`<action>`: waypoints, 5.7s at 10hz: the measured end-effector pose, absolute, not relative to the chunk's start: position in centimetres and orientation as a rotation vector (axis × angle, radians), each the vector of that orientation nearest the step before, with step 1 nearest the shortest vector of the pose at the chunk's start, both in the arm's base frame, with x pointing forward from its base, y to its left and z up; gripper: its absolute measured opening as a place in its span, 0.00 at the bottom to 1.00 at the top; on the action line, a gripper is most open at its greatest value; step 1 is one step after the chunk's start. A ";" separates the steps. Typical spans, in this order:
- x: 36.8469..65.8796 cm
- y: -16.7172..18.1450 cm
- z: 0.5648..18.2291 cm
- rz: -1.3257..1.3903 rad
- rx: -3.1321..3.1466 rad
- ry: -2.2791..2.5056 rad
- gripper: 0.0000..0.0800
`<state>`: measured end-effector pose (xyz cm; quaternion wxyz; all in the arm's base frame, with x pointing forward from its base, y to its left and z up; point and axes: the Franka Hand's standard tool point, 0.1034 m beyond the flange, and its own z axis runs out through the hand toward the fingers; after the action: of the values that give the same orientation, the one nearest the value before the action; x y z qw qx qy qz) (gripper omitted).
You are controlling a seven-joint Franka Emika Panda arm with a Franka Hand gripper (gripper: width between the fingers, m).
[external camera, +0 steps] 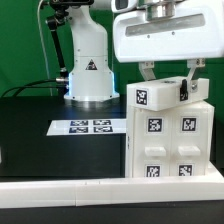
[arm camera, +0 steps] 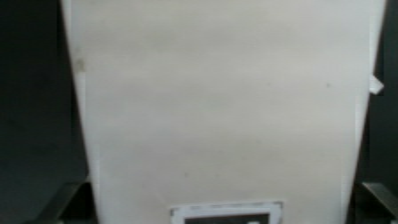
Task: Assemble cabinet
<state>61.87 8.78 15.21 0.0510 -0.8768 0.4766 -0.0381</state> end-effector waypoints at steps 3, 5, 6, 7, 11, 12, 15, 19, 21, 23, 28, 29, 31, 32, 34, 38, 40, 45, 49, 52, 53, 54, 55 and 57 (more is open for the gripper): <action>61.9 8.6 15.1 -0.093 -2.486 1.708 0.70; 61.9 8.6 15.0 -0.061 -2.310 1.897 0.70; 62.0 8.7 15.0 -0.044 -2.222 1.985 0.70; 62.0 8.7 15.0 -0.027 -2.146 2.053 0.70; 62.1 8.7 15.0 0.060 -1.801 2.314 0.70; 62.1 8.6 15.0 0.079 -1.744 2.346 0.70; 62.2 8.7 15.0 0.100 -1.664 2.397 0.70; 62.5 9.1 16.5 0.084 -1.755 2.288 1.00; 62.9 9.2 17.5 0.070 -1.776 2.250 1.00; 63.5 9.3 18.8 0.066 -1.750 2.235 1.00; 63.9 9.5 18.9 0.040 -1.853 2.143 1.00; 63.8 9.6 18.9 0.011 -2.042 1.978 1.00; 64.1 10.0 18.9 -0.025 -2.301 1.682 1.00; 64.0 10.0 18.7 -0.043 -2.417 1.520 1.00; 64.3 10.1 18.3 -0.024 -2.606 1.206 1.00; 64.5 9.7 18.4 -0.046 -2.768 0.794 1.00; 64.6 10.0 18.5 -0.072 -2.797 0.687 1.00; 64.6 9.4 18.4 -0.143 -2.904 0.139 1.00; 64.2 9.3 17.9 -0.180 -2.920 -0.858 1.00; 64.0 9.4 17.5 -0.156 -2.859 -1.193 1.00; 63.9 9.3 17.5 -0.152 -2.851 -1.217 1.00; 63.7 9.1 17.2 -0.144 -2.884 -1.123 1.00; 63.7 8.9 17.1 -0.140 -2.888 -1.115 1.00; 63.1 9.0 16.3 -0.143 -2.894 -1.106 1.00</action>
Offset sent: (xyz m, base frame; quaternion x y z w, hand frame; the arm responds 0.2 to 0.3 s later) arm -0.0065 -0.0104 -0.0039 0.0008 -0.0028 0.1776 0.9841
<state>63.08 9.04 16.33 0.0201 -0.9329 -0.3566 -0.0461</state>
